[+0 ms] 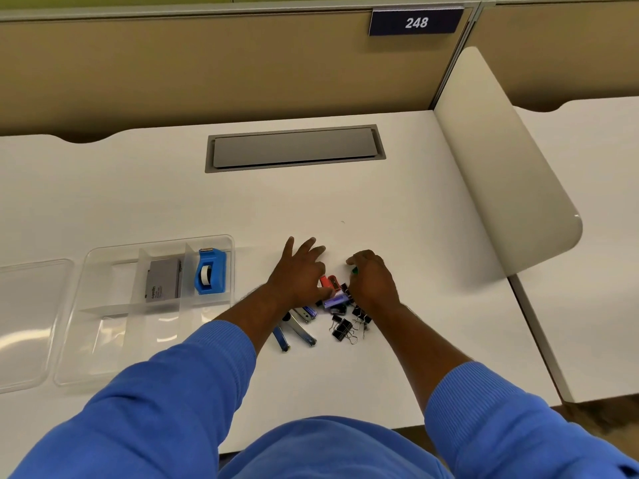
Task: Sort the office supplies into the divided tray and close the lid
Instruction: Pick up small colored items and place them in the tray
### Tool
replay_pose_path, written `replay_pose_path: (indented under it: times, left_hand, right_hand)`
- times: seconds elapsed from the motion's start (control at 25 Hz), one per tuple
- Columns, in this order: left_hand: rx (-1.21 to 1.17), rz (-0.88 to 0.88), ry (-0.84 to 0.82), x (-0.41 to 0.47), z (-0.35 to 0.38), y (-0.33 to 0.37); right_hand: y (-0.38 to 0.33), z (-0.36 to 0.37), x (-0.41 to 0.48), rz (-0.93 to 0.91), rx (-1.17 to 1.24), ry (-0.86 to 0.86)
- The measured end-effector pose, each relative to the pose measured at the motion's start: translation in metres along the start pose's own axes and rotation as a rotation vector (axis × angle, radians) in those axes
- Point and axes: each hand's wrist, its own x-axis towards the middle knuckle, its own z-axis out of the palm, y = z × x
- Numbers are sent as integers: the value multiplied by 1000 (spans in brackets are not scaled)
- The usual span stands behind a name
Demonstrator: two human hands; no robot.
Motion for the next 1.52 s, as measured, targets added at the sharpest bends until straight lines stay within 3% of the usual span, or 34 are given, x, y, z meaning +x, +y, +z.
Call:
replay_pose_path:
  times: [0.2,0.64,0.88,1.04,1.52]
  left_hand:
    - [36,9,7,3,-1,1]
    - [-183,-42,280,-24,-15,-34]
    - [-178,-151,393,-78,-24,-83]
    - [-148,-204,382,-124,-27,-128]
    - [-160,-384,460,-268,-6,-280]
  right_hand:
    - [2,-4,0,-4,3,16]
    - [-50,-1,-1,-148,182,125]
    - [-120,25,-9,-282,225,119]
    - [-175,52,-16,-411,258,156]
    - [-340,167,-43,-485,137,-43]
